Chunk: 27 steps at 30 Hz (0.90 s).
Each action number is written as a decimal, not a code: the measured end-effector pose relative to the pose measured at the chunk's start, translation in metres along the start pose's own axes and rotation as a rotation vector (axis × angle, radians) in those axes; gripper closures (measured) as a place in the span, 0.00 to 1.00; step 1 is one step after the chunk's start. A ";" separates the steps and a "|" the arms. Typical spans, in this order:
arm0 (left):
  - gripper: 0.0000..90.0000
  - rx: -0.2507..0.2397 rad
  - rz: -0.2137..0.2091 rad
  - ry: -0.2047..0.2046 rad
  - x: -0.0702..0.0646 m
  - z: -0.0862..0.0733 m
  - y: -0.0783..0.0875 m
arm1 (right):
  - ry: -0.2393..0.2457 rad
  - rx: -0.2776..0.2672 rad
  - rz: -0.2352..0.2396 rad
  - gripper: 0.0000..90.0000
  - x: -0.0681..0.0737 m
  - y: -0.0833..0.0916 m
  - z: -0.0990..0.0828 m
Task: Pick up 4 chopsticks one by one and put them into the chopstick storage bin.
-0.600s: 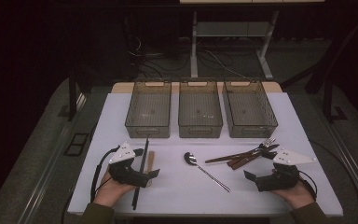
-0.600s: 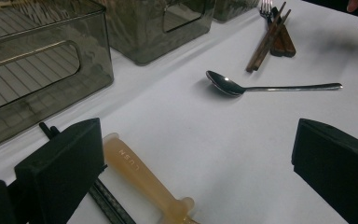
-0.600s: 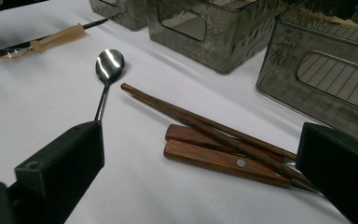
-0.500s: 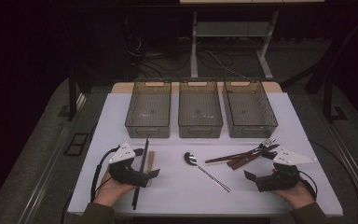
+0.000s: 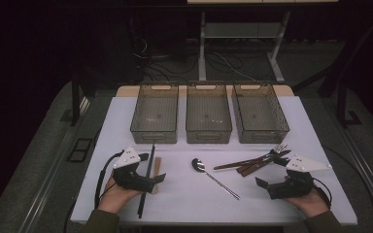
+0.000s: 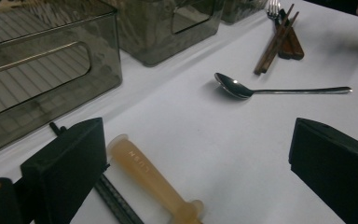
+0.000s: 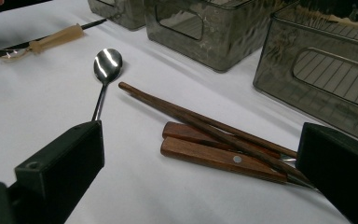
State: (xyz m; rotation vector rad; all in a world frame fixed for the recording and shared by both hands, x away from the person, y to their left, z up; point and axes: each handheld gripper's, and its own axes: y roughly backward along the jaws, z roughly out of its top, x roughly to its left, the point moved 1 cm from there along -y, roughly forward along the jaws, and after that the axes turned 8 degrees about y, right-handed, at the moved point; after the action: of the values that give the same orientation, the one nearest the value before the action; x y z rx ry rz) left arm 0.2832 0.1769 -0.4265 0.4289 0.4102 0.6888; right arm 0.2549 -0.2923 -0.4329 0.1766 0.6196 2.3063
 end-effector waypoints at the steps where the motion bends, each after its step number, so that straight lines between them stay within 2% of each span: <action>1: 0.05 0.001 0.004 0.003 0.001 0.000 0.000 | -0.004 0.001 0.002 0.00 0.001 0.000 0.000; 3: 0.07 -0.002 0.008 0.005 0.002 0.001 0.000 | 0.004 0.001 -0.001 0.00 0.000 0.000 -0.001; 5: 0.10 0.000 0.028 0.020 0.005 0.002 0.000 | 0.002 0.003 0.000 0.00 0.001 0.001 -0.001; 7: 0.16 0.013 0.049 0.024 0.007 0.003 0.000 | 0.002 0.002 -0.002 0.00 0.001 0.002 -0.001; 9: 0.18 0.016 0.057 0.021 0.009 0.003 0.000 | 0.002 0.004 -0.002 0.01 0.001 0.002 -0.001; 11: 0.21 0.007 0.086 0.031 0.013 0.003 0.000 | 0.000 0.006 -0.003 0.00 0.002 0.001 -0.001; 15: 0.30 0.006 0.119 0.019 0.018 0.004 0.000 | 0.010 0.008 -0.010 0.01 0.004 0.001 0.000; 17: 0.35 0.008 0.145 0.016 0.025 0.005 -0.001 | 0.011 0.007 -0.012 0.00 0.005 0.001 0.000; 19: 0.40 0.003 0.153 0.022 0.028 0.006 -0.002 | 0.008 0.010 -0.014 0.01 0.006 0.001 0.000; 21: 0.45 0.011 0.186 0.033 0.034 0.007 -0.004 | 0.008 0.012 -0.014 0.00 0.006 0.001 0.000; 22: 0.47 0.011 0.186 0.033 0.034 0.007 -0.004 | 0.010 0.011 -0.014 0.00 0.006 0.001 0.000; 23: 0.50 0.018 0.210 0.039 0.037 0.008 -0.005 | 0.011 0.012 -0.014 0.00 0.006 0.000 0.000; 26: 0.56 0.018 0.221 0.044 0.041 0.009 -0.006 | 0.009 0.015 -0.013 0.01 0.006 0.000 -0.001; 27: 0.59 0.016 0.239 0.059 0.044 0.009 -0.007 | 0.008 0.014 -0.013 0.00 0.006 0.000 0.000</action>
State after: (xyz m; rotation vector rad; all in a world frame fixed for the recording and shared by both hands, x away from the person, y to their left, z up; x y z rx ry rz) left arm 0.3216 0.1998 -0.4320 0.4780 0.4243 0.9320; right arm 0.2505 -0.2887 -0.4336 0.1692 0.6397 2.2920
